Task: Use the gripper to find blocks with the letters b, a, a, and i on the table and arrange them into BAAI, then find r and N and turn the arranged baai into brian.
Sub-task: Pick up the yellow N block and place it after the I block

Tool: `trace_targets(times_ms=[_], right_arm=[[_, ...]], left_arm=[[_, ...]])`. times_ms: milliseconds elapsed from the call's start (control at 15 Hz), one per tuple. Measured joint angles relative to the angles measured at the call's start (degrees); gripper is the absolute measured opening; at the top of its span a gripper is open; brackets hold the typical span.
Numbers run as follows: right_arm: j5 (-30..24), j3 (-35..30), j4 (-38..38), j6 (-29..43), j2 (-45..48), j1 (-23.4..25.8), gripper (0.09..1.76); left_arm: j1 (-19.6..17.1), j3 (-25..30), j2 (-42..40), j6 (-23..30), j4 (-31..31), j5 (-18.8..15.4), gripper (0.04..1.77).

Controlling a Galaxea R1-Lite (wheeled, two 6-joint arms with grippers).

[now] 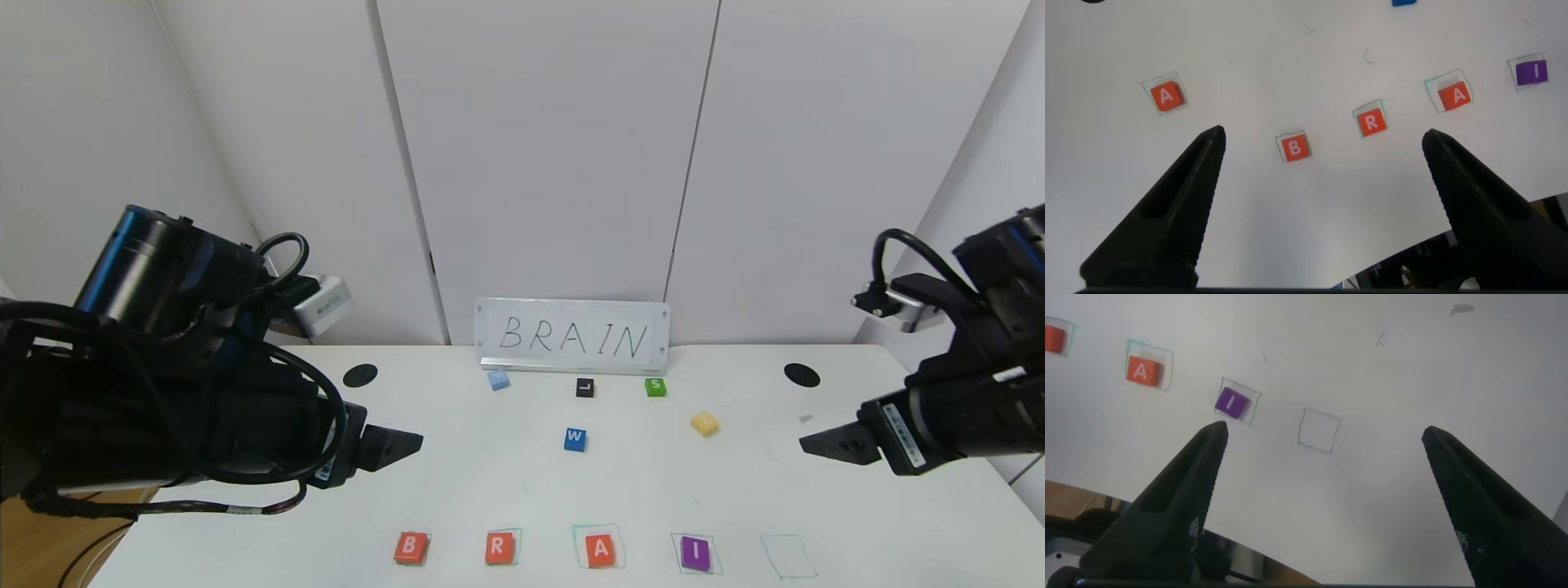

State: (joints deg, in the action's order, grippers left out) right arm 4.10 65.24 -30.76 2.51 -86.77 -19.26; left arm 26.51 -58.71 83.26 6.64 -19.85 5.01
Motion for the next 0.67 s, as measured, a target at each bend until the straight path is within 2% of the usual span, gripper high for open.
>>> trace_targets(times_ms=[267,533,667], right_arm=[[0.1,5.7,-0.9,-0.6,-8.9,0.4,1.71],[0.0,6.4,-0.6,-1.3,-11.7,0.6,1.71],[-0.3,7.2,2.0,-5.2,-14.0,1.6,1.71]], left_arm=[[-2.0,0.2,-2.8,-1.5,-0.2,-2.0,1.71],[-2.3,0.2,-3.8,-2.0,-0.3,-2.0,1.71],[-2.2,0.7,-4.0,-2.3,-0.2,-2.2,1.71]])
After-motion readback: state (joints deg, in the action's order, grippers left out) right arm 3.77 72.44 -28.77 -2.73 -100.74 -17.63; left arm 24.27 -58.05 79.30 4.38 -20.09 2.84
